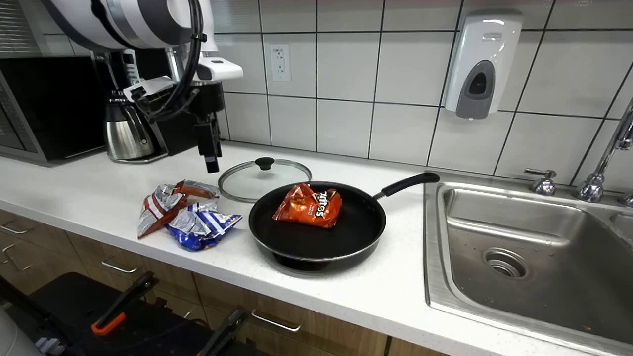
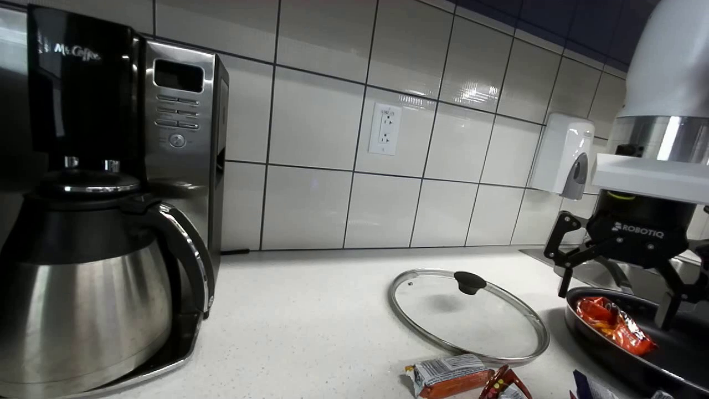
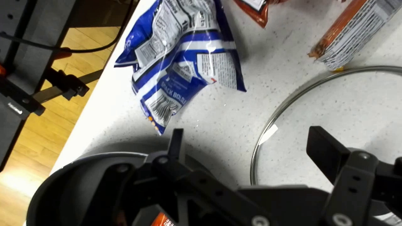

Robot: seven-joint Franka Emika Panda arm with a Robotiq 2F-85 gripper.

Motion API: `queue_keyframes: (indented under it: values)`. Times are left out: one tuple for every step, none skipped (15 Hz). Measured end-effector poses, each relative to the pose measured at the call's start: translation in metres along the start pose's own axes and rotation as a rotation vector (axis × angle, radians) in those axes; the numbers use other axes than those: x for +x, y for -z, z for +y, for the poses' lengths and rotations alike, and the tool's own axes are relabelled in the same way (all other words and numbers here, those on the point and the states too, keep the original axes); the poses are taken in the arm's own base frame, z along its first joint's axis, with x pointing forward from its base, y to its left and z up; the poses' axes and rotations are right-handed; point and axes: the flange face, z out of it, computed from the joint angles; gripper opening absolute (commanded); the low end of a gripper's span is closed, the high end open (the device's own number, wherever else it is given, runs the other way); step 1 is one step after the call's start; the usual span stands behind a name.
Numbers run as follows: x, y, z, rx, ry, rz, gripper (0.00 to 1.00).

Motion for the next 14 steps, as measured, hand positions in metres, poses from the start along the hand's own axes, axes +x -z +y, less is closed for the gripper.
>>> queue_keyframes:
  values:
    - [-0.007, 0.002, -0.005, 0.002, 0.010, -0.007, 1.00]
    - [-0.014, 0.004, -0.011, 0.005, 0.020, -0.014, 1.00]
    - [-0.021, 0.006, -0.016, 0.007, 0.030, -0.021, 1.00]
    - [-0.028, 0.008, -0.021, 0.007, 0.039, -0.029, 1.00]
    - [-0.035, 0.008, -0.025, 0.006, 0.047, -0.039, 1.00]
    - [-0.042, 0.008, -0.029, 0.003, 0.053, -0.052, 1.00]
    - [-0.048, 0.007, -0.033, 0.000, 0.058, -0.065, 1.00]
    - [-0.055, 0.005, -0.036, -0.005, 0.063, -0.078, 1.00]
    - [-0.060, 0.003, -0.039, -0.009, 0.068, -0.088, 1.00]
    - [-0.065, 0.000, -0.042, -0.013, 0.071, -0.098, 1.00]
    - [-0.069, -0.003, -0.045, -0.019, 0.071, -0.105, 1.00]
    - [-0.073, -0.007, -0.047, -0.026, 0.065, -0.110, 1.00]
    - [-0.076, -0.011, -0.049, -0.035, 0.056, -0.114, 1.00]
    - [-0.080, -0.015, -0.051, -0.044, 0.044, -0.119, 1.00]
